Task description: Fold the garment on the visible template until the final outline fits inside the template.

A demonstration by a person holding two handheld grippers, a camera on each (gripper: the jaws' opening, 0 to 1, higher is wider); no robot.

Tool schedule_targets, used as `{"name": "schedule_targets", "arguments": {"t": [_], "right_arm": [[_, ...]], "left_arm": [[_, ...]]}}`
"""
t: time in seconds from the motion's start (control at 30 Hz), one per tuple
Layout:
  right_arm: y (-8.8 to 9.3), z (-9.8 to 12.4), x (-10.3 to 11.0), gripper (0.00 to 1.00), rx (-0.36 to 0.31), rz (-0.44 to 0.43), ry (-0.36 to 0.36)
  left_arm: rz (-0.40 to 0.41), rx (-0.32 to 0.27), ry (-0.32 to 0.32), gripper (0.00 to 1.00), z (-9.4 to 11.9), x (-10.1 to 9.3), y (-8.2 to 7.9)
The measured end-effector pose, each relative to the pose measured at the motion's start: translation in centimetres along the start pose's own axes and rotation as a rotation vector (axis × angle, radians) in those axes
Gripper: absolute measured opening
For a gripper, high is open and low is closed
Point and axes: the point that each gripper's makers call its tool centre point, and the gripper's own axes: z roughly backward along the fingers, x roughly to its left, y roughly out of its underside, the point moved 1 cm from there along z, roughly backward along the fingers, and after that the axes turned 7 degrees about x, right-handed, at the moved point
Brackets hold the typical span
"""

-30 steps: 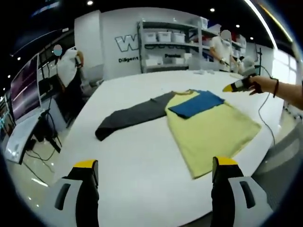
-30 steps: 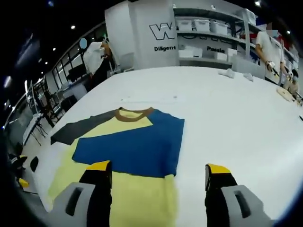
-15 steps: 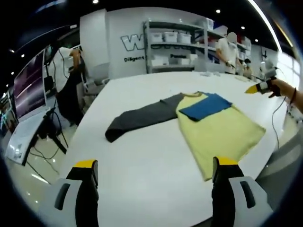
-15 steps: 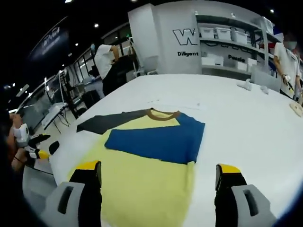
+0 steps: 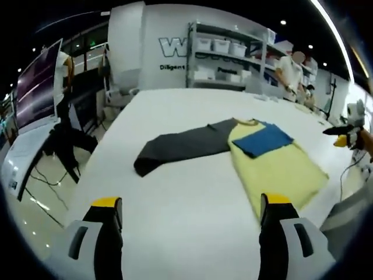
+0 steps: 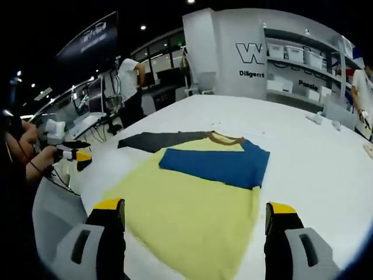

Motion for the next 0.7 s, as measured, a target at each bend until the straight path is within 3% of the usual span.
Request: {"name": "schedule_targets", "arguments": {"t": [0.17,0.23,0.3,0.53,0.7], "right_arm": [[1.9,-0.4,1.0,0.98,0.012,0.003,-0.023],[2.6,-0.6,1.4,0.93,0.017,0.015,-0.028],[3.1,-0.7,1.8,0.95,0.028,0.026,-0.032],[3.8,-0.4,3.1,0.99,0.048,0.039,-0.055],[3.8,0.0,3.5,0.99,0.041,0.038,-0.061]], "left_arm": [[-0.027,0.031,-0.055,0.94,-1.2,1.8,-0.5],[-0.028,0.034,-0.066,0.94,-1.7,2.3,-0.8],[-0.027,0.026,-0.063,0.93,-2.3,3.0,-1.0],[0.019,0.033,-0.069,0.9,-4.6,4.8,-1.5],[0.061,0.026,-0.065,0.87,-6.3,5.7,-2.6]]}}
